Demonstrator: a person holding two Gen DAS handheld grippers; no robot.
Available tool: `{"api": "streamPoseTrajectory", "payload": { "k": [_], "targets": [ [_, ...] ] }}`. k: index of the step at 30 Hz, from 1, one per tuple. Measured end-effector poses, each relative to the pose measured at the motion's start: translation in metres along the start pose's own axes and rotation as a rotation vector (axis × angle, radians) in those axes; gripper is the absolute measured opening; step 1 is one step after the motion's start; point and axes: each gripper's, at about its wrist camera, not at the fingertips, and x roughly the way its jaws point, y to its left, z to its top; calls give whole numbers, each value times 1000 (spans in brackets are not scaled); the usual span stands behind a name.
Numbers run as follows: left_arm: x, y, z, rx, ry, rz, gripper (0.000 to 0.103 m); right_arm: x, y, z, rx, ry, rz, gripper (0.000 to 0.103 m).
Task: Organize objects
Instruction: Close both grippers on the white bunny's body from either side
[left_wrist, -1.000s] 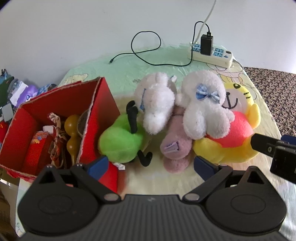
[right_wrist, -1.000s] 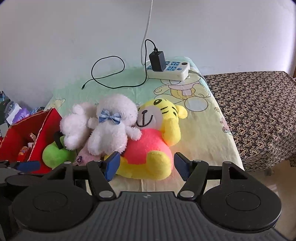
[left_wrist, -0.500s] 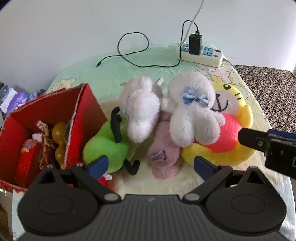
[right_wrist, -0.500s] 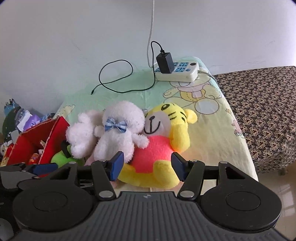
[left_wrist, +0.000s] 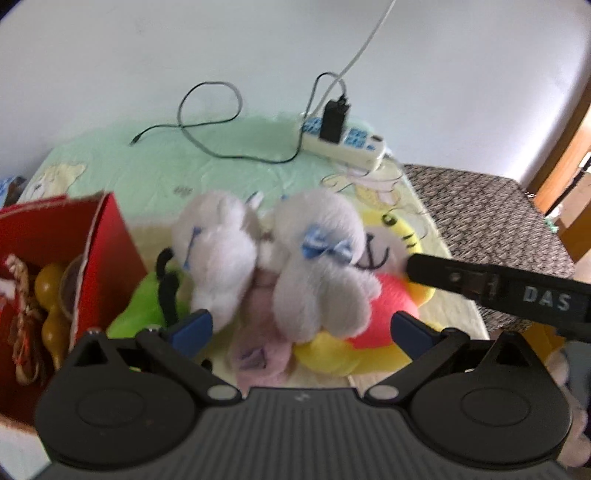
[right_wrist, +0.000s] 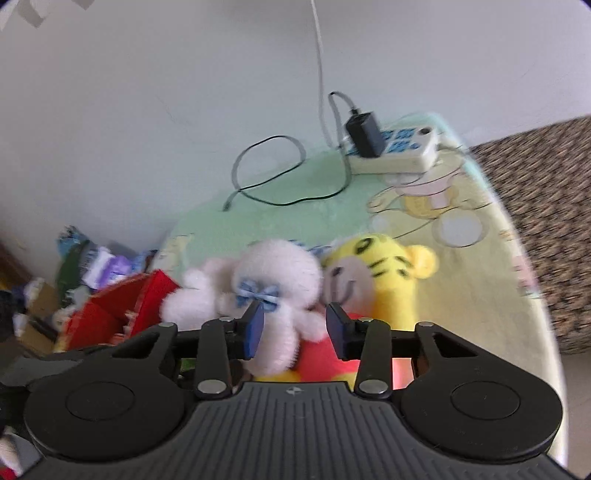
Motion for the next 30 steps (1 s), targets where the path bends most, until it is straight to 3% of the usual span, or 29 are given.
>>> {"api": "streamPoseTrajectory", "payload": {
  "k": [3,7,11,14,15,18,24,27,30],
  "targets": [
    [4,0,5,-6,-12,-52,102,14,0,2,6,16,39,42],
    [23,-5,14,18,3,-47,97,36,-7,4,38,64,71,43],
    [43,-3,18,14,71,-65,79,52,-16,1,100,122,119,49],
    [48,-2,19,23,66,-58,75,59,-20,-2,149,155,167,52],
    [48,-2,20,31,65,-53,68,62,-20,-2,158,164,176,50],
    [53,-1,20,49,66,-25,64,61,-18,-2,162,171,192,42],
    [45,0,19,56,45,-43,60,37,-10,-2,126,143,188,33],
    [34,0,17,60,27,-58,59,18,-4,-3,101,118,193,19],
    [22,-1,13,56,15,-87,58,5,1,-7,97,113,198,18]
  ]
}}
